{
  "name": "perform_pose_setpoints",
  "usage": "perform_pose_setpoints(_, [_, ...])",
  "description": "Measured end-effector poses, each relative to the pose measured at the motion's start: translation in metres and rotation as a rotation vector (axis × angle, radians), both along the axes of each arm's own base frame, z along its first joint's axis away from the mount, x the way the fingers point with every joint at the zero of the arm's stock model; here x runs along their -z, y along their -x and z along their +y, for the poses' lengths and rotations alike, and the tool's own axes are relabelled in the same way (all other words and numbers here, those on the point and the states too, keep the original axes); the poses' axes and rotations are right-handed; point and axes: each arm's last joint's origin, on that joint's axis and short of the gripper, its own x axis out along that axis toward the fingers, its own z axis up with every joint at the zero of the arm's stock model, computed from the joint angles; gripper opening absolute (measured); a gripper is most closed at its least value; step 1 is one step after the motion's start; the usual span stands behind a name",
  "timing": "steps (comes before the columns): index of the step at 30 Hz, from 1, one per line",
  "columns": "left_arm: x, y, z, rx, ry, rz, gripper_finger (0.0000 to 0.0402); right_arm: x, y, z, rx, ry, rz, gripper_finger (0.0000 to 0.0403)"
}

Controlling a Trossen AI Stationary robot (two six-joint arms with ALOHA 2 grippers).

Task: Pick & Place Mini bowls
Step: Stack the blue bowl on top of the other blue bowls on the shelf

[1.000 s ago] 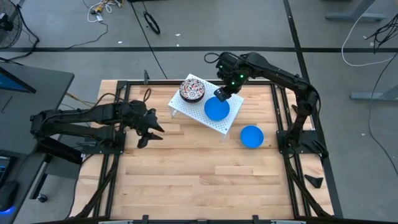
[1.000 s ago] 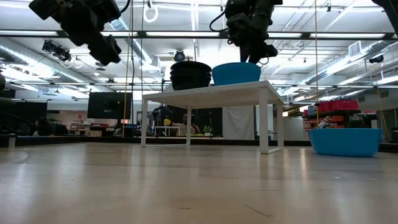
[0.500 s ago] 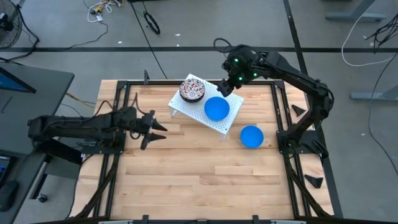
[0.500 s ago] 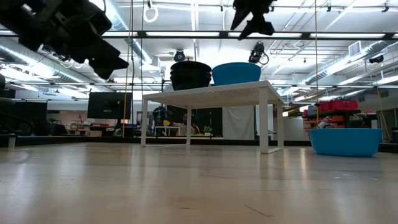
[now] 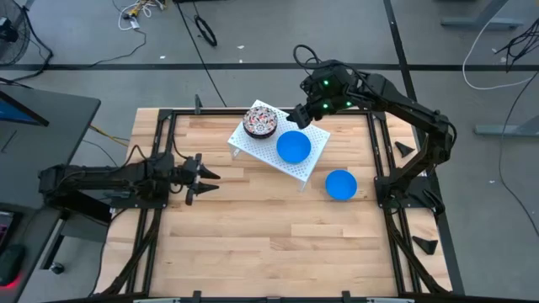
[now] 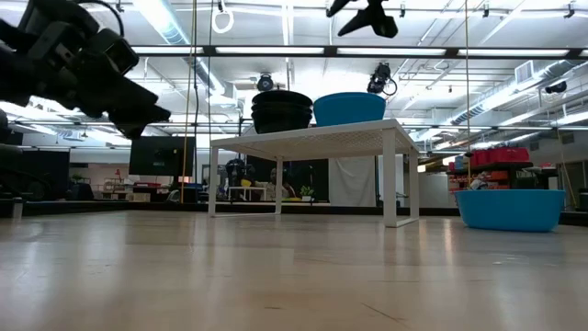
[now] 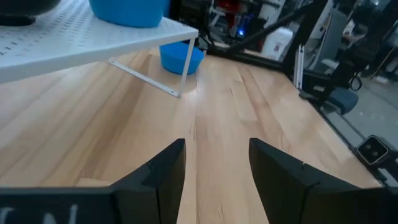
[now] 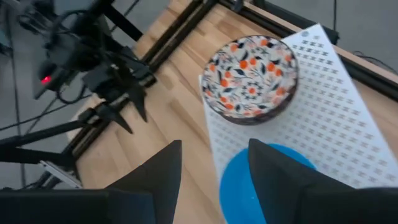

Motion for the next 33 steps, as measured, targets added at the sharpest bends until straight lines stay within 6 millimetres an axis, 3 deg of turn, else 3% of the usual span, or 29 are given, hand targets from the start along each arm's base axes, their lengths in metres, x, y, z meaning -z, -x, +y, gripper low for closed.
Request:
perform_pose_setpoints(10, [0.006, 0.011, -0.002, -0.007, 0.013, -0.090, 0.0181, -0.010, -0.011, 0.008, -0.022, 0.026, -0.125, 0.0186])
perform_pose_setpoints(19, [0.010, 0.018, -0.002, -0.022, 0.017, -0.044, 0.0181, -0.021, -0.017, 0.006, -0.024, 0.070, -0.248, 0.0186])
perform_pose_setpoints(33, [-0.001, 0.027, -0.004, -0.029, 0.052, -0.171, 0.0181, -0.024, -0.018, 0.004, -0.023, 0.091, -0.285, 0.0186])
